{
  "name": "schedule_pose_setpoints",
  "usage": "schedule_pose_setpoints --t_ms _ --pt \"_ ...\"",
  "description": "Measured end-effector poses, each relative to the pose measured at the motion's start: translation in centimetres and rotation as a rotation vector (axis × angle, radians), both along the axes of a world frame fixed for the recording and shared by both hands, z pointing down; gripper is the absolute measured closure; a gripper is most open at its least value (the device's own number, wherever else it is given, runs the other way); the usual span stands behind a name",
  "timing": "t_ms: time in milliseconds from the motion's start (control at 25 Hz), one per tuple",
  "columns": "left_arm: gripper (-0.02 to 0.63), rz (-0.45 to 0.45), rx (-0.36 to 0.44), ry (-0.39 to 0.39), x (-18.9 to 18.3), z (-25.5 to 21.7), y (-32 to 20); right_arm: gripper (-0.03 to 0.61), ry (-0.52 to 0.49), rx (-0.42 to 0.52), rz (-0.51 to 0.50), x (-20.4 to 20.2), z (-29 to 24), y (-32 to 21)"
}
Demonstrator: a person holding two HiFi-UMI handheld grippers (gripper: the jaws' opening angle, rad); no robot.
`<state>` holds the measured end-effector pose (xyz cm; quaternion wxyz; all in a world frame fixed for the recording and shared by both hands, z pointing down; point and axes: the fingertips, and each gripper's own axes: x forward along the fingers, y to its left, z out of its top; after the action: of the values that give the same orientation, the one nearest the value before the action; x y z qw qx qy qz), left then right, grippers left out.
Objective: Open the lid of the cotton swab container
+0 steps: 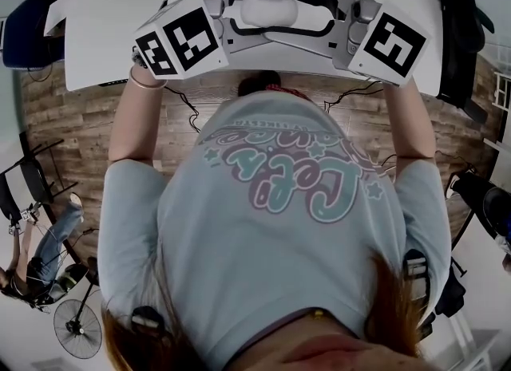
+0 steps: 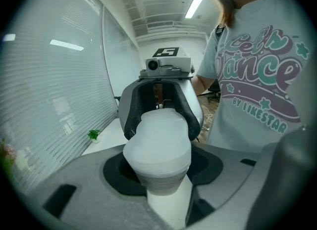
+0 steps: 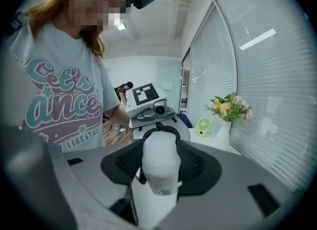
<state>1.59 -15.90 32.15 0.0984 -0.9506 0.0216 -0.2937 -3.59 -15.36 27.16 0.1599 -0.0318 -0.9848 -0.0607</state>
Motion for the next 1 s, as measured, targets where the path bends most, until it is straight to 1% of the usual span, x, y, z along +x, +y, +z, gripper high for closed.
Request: schedule_pose_setpoints --t_ms 280,480,640,800,1000 --pt "0.414 -0.007 -0.042 0.011 -0.3 0.5 -0.4 0.354 0.009 0.098 0.048 -0.3 0.3 -0.6" --pt "0.414 -0.01 -0.053 0.007 -0.5 0.7 -0.6 0.351 -0.039 0.107 0.081 -0.4 -0.5 -0.9" --pt "0.414 -0.017 -0.054 0.002 -0.9 1.0 -0.9 0.378 -0.073 0.114 0.097 -0.6 -1.2 -1.1" --pt "0.414 -0.027 -0.05 -0.001 -0.6 0.9 -1.1 0.405 -0.062 0.127 0.089 -0.3 -1.2 -1.1" --pt "0.414 -0.037 -0.056 0.006 -0.9 1.0 -1.3 0.439 -0.072 0.135 0.084 -0.5 -1.5 -1.2"
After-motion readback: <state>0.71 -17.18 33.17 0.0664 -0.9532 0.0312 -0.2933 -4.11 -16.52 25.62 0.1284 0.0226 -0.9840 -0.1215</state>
